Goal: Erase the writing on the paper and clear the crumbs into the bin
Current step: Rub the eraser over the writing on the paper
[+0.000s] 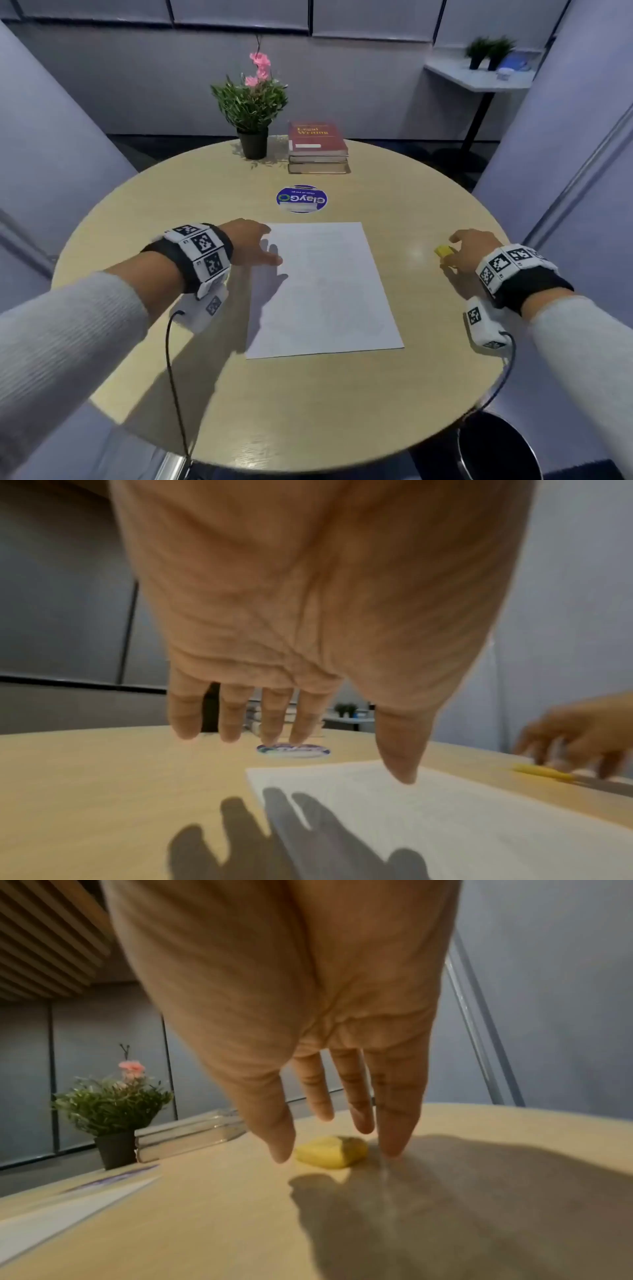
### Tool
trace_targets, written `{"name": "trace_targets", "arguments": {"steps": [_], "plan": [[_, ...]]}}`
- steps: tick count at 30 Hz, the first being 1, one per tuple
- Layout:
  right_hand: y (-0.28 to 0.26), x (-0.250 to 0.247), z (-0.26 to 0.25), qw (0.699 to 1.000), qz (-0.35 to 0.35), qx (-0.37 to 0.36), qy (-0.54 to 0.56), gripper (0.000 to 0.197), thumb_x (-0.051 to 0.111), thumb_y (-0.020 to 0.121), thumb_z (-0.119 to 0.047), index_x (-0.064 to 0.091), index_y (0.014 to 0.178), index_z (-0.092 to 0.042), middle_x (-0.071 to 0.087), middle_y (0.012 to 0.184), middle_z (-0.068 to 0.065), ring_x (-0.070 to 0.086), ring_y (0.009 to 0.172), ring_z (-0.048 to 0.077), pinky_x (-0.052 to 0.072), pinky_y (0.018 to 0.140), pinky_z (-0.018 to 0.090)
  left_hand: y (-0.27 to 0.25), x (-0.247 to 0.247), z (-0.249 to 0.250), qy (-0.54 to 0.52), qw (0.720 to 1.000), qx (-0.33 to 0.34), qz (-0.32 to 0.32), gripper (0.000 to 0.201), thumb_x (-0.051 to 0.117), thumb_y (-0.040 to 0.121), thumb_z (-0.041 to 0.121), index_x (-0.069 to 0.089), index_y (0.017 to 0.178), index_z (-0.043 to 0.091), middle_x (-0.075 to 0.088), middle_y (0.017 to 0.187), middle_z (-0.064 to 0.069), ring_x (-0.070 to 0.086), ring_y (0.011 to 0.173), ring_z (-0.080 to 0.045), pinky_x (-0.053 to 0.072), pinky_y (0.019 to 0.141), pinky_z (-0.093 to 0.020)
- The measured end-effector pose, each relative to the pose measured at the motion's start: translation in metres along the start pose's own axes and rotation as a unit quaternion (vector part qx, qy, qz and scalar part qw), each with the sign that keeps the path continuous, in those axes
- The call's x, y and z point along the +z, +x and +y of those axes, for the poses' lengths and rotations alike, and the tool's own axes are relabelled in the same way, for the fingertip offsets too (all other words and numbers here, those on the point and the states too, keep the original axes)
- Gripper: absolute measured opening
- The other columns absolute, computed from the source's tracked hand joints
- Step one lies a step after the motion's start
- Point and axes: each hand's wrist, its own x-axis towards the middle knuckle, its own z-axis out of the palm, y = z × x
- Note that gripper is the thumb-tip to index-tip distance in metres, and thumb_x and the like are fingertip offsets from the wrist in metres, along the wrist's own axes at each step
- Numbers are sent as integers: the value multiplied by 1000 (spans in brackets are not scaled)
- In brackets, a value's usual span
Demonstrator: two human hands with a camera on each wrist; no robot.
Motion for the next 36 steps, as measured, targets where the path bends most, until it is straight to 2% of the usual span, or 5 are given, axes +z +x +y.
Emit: {"name": "trace_targets", "arguments": {"steps": [4, 8, 12, 20, 36], "plan": [[-2, 10, -12, 998, 45, 19, -45, 21, 66, 85, -22, 59, 85, -3, 62, 80, 14, 57, 67, 29, 47, 62, 32, 21, 7, -6, 12, 999, -37, -2, 83, 52, 81, 68, 43, 134, 5, 49, 135, -11, 50, 117, -27, 41, 94, -33], [-1, 13, -21, 994, 71, 26, -78, 27, 67, 83, -11, 53, 60, -3, 54, 57, 11, 52, 50, 24, 44, 52, 28, 27, 11, -4, 19, 999, -33, -33, 66, 49, 70, 80, 48, 82, 15, 46, 87, -2, 48, 73, -16, 38, 65, -27], [2, 16, -22, 994, 68, 31, -74, 30, 63, 86, -11, 50, 60, -3, 51, 59, 12, 49, 51, 24, 42, 55, 30, 29, 18, -3, 25, 998, -30, -41, 73, 43, 81, 73, 48, 113, 7, 46, 114, -10, 54, 98, -30, 43, 91, -42], [-22, -1, -70, 985, 53, -99, 131, 28, 68, 86, -25, 64, 109, -9, 64, 106, 12, 59, 90, 29, 46, 74, 33, 17, 26, -1, 46, 998, -14, -33, 85, 35, 73, 85, 48, 121, 16, 46, 117, -2, 54, 101, -28, 45, 86, -41], [-37, 36, -203, 948, -15, -277, 158, 32, 76, 78, -30, 67, 102, -12, 62, 100, 6, 59, 89, 23, 49, 76, 31, -10, 38, 19, 72, 997, -30, -9, 105, 31, 60, 95, 32, 139, 27, 42, 133, 2, 44, 119, -29, 40, 88, -42]]}}
